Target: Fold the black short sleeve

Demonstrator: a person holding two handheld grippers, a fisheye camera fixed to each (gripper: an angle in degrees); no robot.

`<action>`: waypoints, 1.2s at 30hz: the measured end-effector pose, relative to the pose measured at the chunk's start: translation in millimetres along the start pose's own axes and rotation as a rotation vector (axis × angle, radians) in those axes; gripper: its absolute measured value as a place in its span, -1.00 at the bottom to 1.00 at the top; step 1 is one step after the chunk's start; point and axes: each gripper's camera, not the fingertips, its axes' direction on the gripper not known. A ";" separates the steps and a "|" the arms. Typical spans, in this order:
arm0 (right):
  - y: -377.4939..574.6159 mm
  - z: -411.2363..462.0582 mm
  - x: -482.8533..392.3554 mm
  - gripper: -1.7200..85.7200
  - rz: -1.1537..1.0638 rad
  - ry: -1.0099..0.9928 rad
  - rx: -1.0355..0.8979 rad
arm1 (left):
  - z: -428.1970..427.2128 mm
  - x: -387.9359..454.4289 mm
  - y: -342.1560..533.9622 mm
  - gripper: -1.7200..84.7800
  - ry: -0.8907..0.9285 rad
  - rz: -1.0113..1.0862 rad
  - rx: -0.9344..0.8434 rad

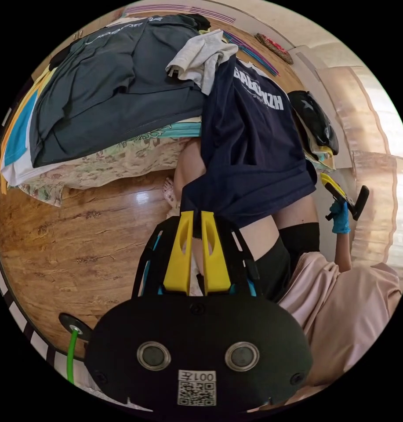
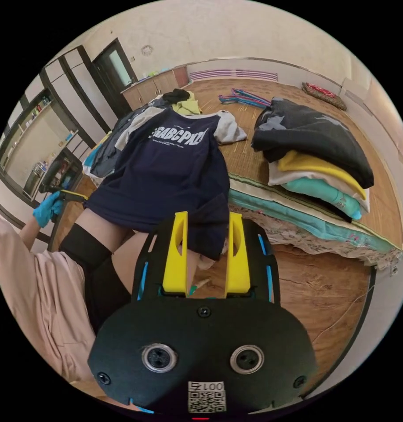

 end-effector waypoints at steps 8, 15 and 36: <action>-12.8 21.2 -0.8 -0.77 0.104 0.039 -0.058 | -11.7 11.8 33.8 -0.98 -0.060 0.019 0.088; 8.5 30.4 -2.3 -0.93 0.040 0.137 -0.182 | -17.1 35.1 57.8 -0.99 -0.154 0.124 0.096; 168.9 -26.7 -20.9 -0.95 0.064 0.230 -0.033 | 3.4 68.7 170.3 -0.98 -0.200 0.234 0.143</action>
